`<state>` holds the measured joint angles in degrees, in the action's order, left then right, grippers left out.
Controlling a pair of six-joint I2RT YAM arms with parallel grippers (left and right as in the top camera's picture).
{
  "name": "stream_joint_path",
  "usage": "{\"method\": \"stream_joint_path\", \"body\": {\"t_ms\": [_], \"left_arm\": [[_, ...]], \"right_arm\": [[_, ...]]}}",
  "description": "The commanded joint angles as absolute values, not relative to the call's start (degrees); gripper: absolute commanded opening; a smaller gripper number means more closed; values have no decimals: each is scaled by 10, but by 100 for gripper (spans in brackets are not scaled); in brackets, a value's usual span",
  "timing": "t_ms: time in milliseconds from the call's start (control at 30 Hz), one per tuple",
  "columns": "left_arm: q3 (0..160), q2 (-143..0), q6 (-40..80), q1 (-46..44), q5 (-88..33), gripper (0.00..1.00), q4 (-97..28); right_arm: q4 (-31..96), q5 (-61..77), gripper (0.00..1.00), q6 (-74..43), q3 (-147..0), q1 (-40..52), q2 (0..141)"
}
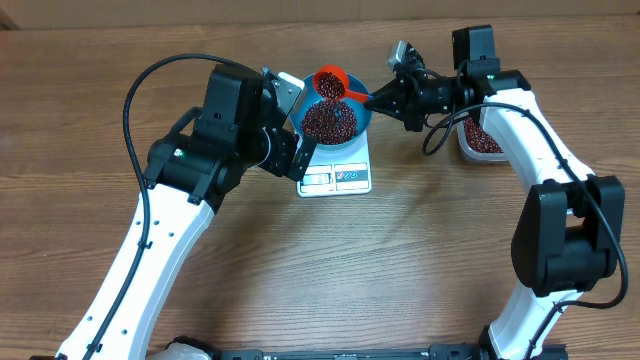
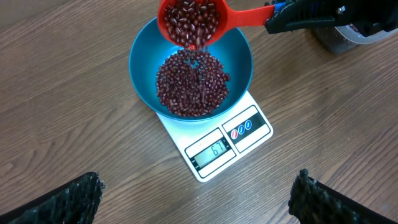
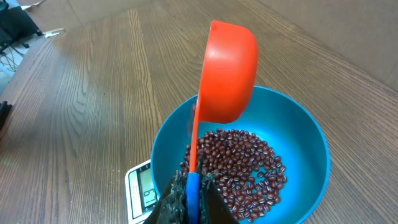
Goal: Scoop item into bowl and weigh 150g on scale
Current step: 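Tilt the scoop slowly with the right gripper, pouring beans into bowl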
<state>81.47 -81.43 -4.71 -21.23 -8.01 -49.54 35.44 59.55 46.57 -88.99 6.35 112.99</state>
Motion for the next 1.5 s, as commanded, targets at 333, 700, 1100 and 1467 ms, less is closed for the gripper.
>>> {"method": "stream_joint_path", "body": {"t_ms": [333, 700, 1100, 1467], "left_arm": [[821, -813, -58, -209, -88, 100, -495], [821, -813, -58, -209, -88, 100, -495], [821, -813, -58, -209, -88, 100, -495], [821, -813, -58, -209, -88, 100, -495]], "right_arm": [[349, 600, 4, 470, -902, 60, 1111], [341, 590, 4, 470, -902, 60, 1111], [309, 589, 4, 470, -902, 60, 1111], [302, 561, 4, 485, -902, 60, 1111]]}}
